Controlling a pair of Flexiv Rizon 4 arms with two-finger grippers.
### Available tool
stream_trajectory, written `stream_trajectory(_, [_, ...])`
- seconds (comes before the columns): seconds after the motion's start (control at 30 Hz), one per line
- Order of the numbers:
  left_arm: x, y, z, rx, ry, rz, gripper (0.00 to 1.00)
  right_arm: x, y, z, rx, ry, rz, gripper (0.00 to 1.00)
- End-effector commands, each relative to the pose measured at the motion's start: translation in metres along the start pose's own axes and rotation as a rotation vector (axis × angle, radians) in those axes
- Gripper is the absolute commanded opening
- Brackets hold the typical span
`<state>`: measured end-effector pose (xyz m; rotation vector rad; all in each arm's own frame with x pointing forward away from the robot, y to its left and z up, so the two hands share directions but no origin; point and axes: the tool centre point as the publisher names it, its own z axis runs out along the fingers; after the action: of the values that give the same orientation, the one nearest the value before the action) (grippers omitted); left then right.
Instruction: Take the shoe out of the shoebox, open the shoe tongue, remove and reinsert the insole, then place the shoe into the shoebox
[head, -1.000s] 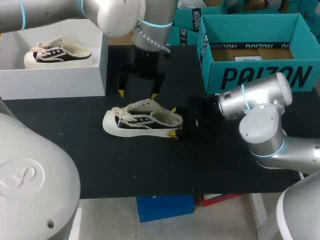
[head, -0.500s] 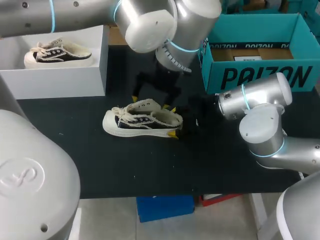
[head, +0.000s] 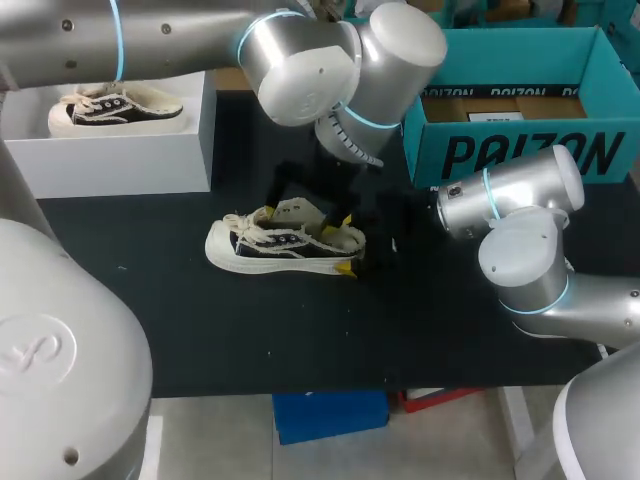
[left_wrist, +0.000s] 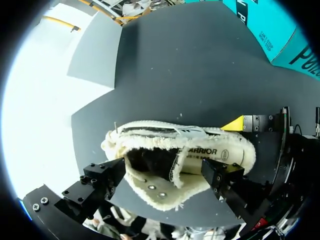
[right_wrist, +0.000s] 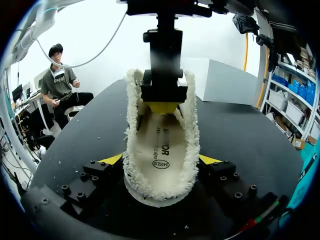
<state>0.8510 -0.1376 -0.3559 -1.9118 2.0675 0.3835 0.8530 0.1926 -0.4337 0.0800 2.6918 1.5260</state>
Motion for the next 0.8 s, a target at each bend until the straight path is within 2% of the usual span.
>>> stream_trajectory(0.03, [0.007,-0.003,0.005,-0.007,-0.027,0.007,1.0,-0.001,-0.001,0.005,0.002,0.001,0.001,0.0])
stream_trajectory(0.23, [0.008,-0.002,0.011,-0.013,-0.044,0.022,0.98,-0.001,-0.001,0.005,0.002,0.001,0.001,0.0])
stream_trajectory(0.27, [0.008,-0.003,0.012,-0.013,-0.048,0.024,0.86,-0.001,-0.001,0.005,0.002,0.001,0.001,0.0])
stream_trajectory(0.33, [0.008,-0.003,0.014,-0.013,-0.058,0.028,0.72,-0.001,-0.001,0.005,0.002,0.001,0.001,0.0])
stream_trajectory(0.4, [0.008,-0.003,0.017,-0.01,-0.066,0.03,0.48,-0.001,-0.001,0.005,0.002,0.001,0.001,0.0])
stream_trajectory(0.47, [0.007,-0.004,0.019,-0.012,-0.072,0.03,0.33,-0.001,-0.001,0.005,0.002,0.001,0.001,0.0])
stream_trajectory(0.53, [0.007,-0.005,0.02,-0.012,-0.073,0.031,0.05,-0.001,-0.001,0.005,0.002,0.001,0.001,0.0])
stream_trajectory(0.57, [0.006,-0.005,0.02,-0.012,-0.073,0.031,0.0,-0.001,-0.001,0.005,0.002,0.001,0.001,0.0])
stream_trajectory(0.8, [0.001,-0.006,0.014,-0.002,-0.052,0.033,0.0,-0.001,-0.001,0.005,0.002,0.001,0.001,0.0])
